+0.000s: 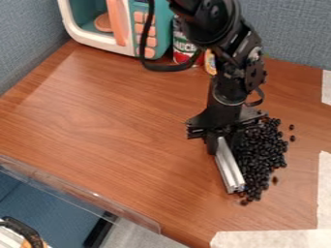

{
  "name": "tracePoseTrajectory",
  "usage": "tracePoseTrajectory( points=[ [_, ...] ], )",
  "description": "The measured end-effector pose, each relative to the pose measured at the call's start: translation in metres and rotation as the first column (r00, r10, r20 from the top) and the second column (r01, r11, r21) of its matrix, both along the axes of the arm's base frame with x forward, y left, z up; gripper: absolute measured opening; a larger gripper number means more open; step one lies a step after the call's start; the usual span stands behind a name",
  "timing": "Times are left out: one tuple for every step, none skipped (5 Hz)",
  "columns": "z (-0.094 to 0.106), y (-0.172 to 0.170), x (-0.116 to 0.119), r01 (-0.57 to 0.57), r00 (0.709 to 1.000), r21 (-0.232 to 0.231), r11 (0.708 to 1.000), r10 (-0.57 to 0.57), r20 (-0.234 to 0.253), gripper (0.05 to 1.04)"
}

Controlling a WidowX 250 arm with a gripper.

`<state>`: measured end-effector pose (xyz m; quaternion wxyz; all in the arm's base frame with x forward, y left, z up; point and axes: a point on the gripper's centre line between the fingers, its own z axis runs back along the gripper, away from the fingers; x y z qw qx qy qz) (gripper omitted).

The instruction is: Sweep into pile

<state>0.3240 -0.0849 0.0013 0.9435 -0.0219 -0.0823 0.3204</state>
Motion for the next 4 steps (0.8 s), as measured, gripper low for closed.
tracePoseTrajectory(
  points=[
    [0.000, -0.003, 0.005, 0.000, 1.000, -0.010, 1.000, 0.000, 0.001, 0.349],
    [0.000, -0.003, 0.006, 0.020, 1.000, -0.008, 1.000, -0.020, -0.014, 0.349],
    [0.002, 0.005, 0.002, 0.048, 0.998, 0.012, 0.999, -0.048, -0.048, 0.349],
    [0.012, 0.023, -0.004, 0.089, 0.991, 0.048, 0.995, -0.084, -0.106, 0.349]
  ],
)
